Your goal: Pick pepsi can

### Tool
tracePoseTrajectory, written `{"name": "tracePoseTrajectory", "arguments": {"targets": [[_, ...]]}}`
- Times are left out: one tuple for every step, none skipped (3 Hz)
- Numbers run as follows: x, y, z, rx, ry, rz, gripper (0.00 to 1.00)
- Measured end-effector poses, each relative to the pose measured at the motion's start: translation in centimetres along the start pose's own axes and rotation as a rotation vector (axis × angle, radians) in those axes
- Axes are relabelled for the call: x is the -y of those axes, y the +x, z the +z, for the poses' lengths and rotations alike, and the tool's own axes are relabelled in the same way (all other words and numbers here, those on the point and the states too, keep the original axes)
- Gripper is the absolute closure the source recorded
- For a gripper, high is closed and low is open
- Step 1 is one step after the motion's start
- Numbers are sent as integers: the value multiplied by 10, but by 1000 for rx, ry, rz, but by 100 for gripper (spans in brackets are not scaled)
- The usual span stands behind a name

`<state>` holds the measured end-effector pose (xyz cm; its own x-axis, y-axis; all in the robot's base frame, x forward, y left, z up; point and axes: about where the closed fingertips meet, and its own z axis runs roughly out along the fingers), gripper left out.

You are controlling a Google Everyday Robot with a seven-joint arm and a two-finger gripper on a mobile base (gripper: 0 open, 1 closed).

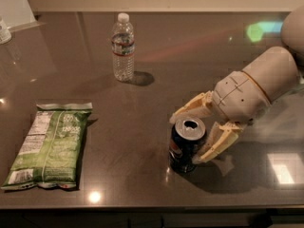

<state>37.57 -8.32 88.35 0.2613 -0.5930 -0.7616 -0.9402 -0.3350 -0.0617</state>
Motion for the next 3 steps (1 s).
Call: {"name": "tracePoseTrajectory", "arguments": {"targets": [[-1,-5,1,16,-8,1,64],[0,-21,-4,18,2,12,87],[-1,-46,-16,33,17,15,100]]}}
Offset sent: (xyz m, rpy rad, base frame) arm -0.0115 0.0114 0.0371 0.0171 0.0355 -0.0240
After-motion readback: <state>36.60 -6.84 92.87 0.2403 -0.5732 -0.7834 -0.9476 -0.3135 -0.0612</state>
